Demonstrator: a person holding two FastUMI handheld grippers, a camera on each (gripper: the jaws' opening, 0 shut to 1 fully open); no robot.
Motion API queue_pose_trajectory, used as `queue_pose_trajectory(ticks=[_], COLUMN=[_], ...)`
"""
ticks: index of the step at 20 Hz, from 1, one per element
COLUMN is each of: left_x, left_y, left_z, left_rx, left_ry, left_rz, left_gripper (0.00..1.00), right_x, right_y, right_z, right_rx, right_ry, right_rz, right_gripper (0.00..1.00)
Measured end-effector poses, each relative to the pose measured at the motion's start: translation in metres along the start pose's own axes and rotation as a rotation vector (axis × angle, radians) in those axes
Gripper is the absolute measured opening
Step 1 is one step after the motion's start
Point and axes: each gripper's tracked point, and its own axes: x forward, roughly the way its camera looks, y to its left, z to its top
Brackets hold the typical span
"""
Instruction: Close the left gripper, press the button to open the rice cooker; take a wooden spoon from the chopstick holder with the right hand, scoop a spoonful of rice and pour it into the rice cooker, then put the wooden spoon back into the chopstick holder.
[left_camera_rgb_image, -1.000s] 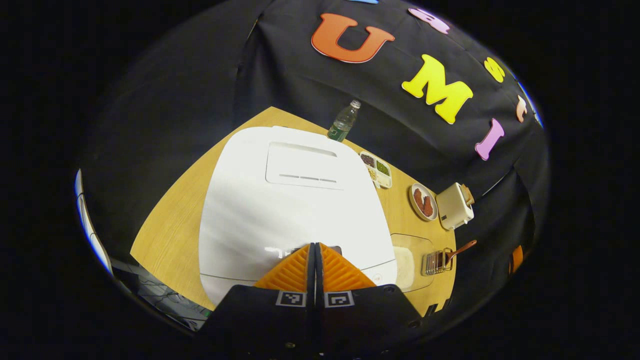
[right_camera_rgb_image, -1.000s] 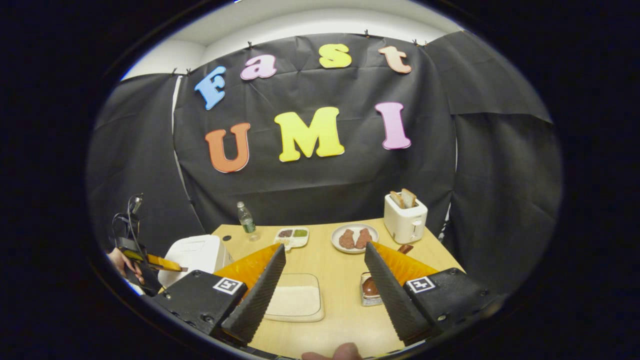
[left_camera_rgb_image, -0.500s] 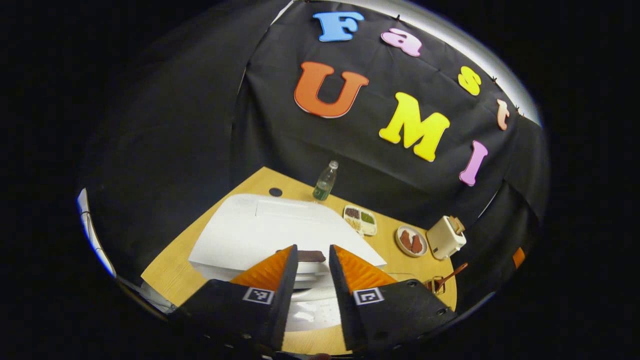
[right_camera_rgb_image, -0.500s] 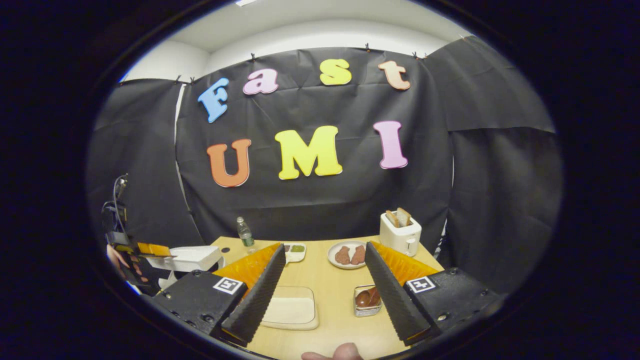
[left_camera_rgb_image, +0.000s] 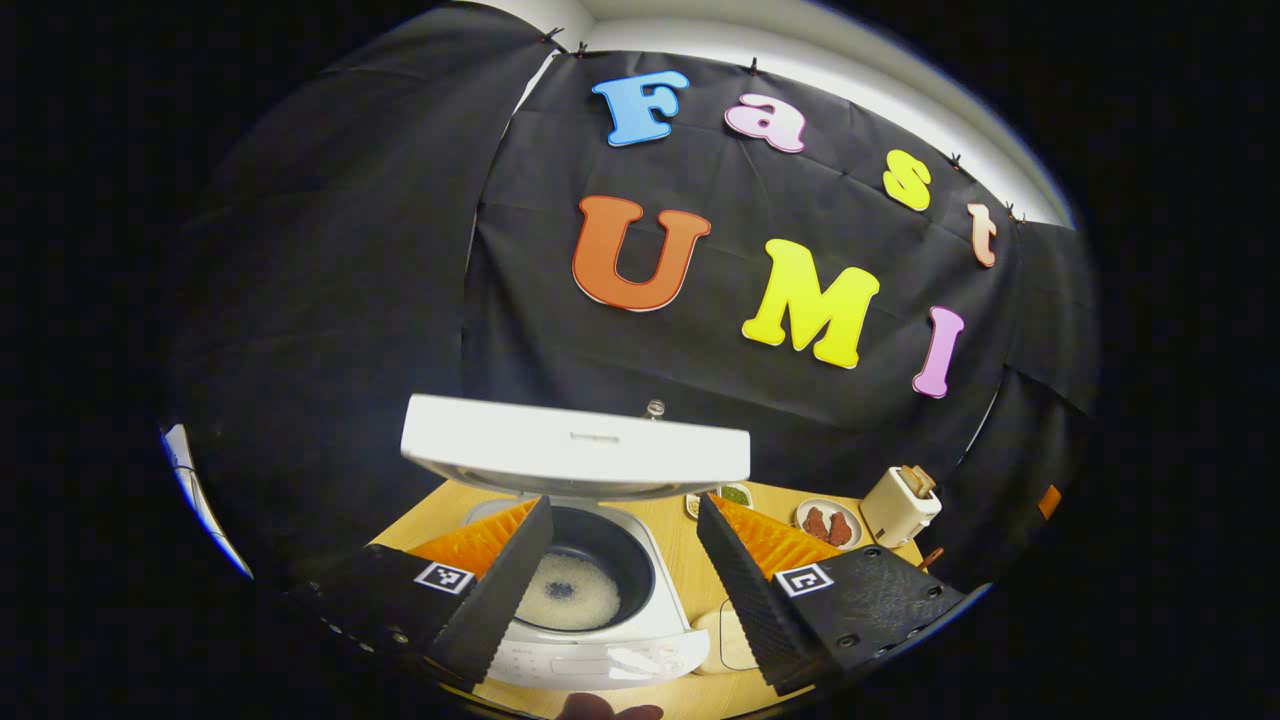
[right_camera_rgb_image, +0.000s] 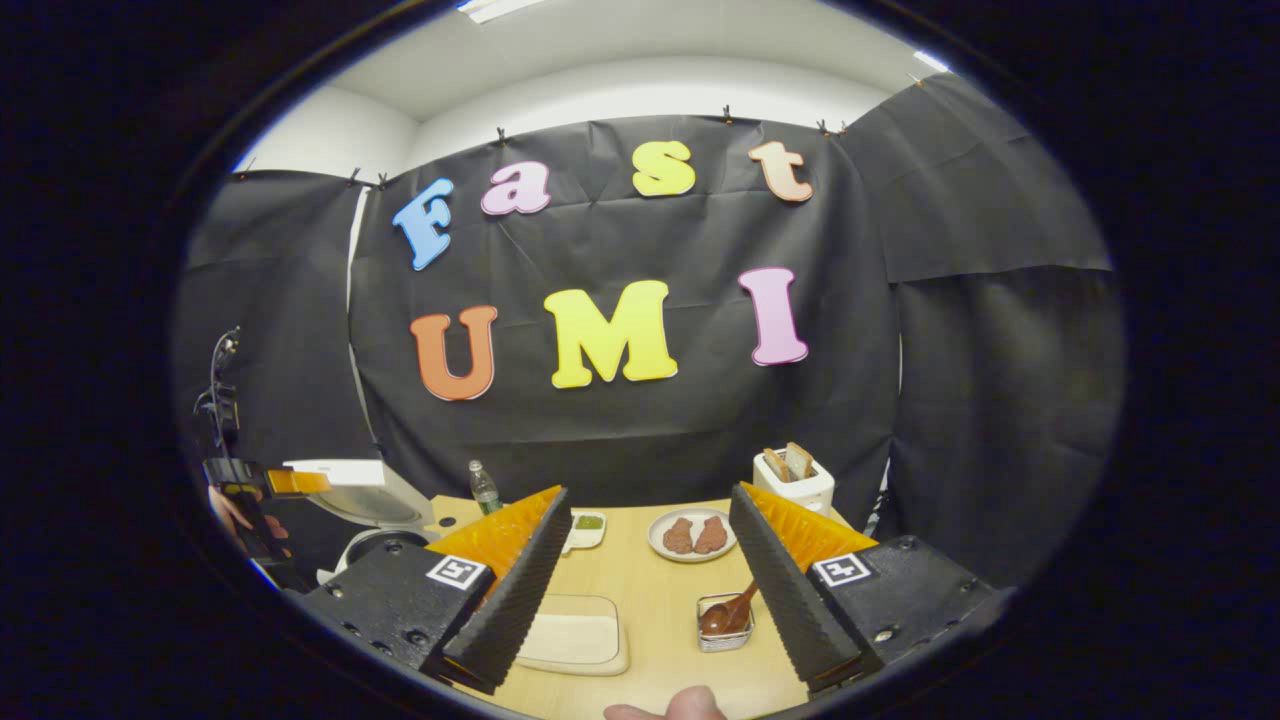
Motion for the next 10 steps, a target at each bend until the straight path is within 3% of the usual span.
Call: queue_pose_trajectory(ticks=[7, 10], left_x=[-0.025, -0.034], left_y=[0.007, -0.005], left_z=[0.03, 0.042], left_rx=[0.163, 0.21], left_ry=[-0.133, -0.172], left_rz=[0.097, 0.099], left_gripper=[0.95, 0.94], right_x=[-0.006, -0.006], right_y=[-0.026, -0.041], right_z=[-0.017, -0.031], right_rx=[0.005, 0.002], right_ry=[0.026, 0.04], right_rz=[-0.012, -0.01], right_gripper=[1.0, 1.0])
